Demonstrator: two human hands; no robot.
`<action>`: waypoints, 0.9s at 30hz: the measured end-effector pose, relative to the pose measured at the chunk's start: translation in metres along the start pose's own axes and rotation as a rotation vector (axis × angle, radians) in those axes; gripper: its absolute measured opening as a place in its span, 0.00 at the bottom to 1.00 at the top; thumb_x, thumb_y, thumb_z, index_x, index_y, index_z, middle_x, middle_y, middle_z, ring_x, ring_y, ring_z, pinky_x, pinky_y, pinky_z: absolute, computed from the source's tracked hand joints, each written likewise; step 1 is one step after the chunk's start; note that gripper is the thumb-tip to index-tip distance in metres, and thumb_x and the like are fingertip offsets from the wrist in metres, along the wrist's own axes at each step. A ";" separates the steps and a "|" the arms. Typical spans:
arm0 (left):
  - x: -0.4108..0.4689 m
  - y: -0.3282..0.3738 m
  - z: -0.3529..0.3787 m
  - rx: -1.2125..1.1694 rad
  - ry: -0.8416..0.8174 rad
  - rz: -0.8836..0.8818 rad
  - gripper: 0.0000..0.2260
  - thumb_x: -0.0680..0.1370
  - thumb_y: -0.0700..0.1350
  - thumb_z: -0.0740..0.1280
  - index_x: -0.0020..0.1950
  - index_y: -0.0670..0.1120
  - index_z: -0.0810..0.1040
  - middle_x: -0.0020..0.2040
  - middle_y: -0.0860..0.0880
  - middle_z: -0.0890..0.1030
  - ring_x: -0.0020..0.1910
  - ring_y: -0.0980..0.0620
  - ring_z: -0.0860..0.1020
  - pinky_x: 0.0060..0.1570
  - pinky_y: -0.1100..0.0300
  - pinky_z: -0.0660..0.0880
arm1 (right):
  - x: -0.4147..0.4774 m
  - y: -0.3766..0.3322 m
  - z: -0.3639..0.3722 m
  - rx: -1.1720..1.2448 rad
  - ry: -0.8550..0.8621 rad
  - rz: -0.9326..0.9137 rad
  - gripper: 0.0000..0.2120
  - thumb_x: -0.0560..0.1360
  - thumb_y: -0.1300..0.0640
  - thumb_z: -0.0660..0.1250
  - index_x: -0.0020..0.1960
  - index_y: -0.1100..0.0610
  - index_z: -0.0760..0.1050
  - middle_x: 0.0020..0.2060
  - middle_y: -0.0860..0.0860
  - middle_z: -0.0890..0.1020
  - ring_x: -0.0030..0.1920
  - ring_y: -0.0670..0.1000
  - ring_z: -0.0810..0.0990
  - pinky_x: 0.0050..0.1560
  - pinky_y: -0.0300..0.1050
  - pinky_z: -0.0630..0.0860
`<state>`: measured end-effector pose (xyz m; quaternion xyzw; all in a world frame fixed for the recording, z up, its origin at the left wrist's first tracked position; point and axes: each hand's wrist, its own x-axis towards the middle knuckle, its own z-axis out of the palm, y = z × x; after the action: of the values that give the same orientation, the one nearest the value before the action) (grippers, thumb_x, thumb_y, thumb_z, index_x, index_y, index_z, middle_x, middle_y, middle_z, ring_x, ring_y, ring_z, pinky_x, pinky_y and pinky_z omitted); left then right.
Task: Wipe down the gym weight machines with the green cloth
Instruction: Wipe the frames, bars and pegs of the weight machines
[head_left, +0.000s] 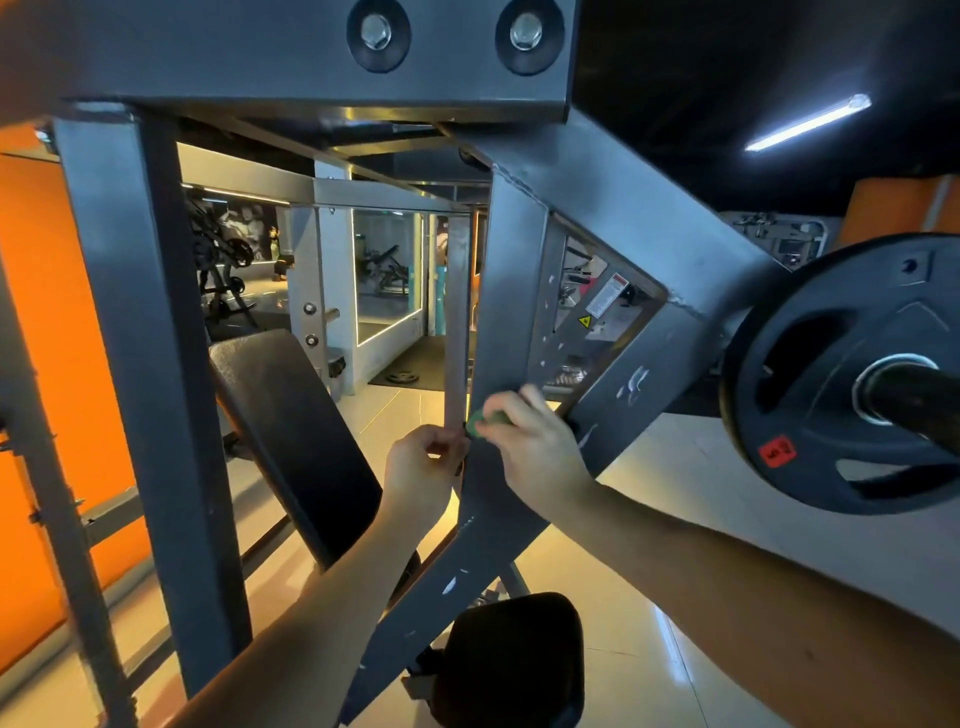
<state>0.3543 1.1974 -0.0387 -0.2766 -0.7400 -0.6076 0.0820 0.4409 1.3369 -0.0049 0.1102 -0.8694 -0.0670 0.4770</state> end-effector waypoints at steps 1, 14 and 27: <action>-0.003 -0.002 0.000 -0.010 -0.001 0.001 0.04 0.81 0.42 0.70 0.50 0.49 0.84 0.46 0.56 0.83 0.46 0.60 0.80 0.47 0.70 0.72 | -0.004 -0.002 -0.001 0.012 -0.046 -0.006 0.11 0.74 0.69 0.72 0.53 0.58 0.84 0.51 0.51 0.76 0.52 0.53 0.72 0.41 0.49 0.78; -0.021 -0.040 0.003 0.007 -0.058 0.007 0.04 0.81 0.43 0.70 0.51 0.52 0.82 0.48 0.57 0.83 0.48 0.60 0.81 0.49 0.70 0.73 | 0.010 -0.006 0.014 -0.005 0.160 0.125 0.08 0.76 0.66 0.73 0.54 0.58 0.83 0.48 0.52 0.76 0.47 0.53 0.75 0.36 0.52 0.80; -0.026 -0.045 0.000 0.072 -0.124 -0.005 0.10 0.81 0.41 0.69 0.45 0.56 0.79 0.46 0.57 0.82 0.47 0.59 0.81 0.50 0.69 0.74 | 0.064 0.006 -0.010 -0.085 0.219 0.153 0.07 0.76 0.65 0.74 0.52 0.58 0.85 0.48 0.51 0.79 0.48 0.54 0.75 0.37 0.52 0.78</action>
<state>0.3535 1.1847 -0.0891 -0.3087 -0.7656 -0.5626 0.0442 0.4157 1.3267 0.0542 0.0301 -0.8143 -0.0549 0.5771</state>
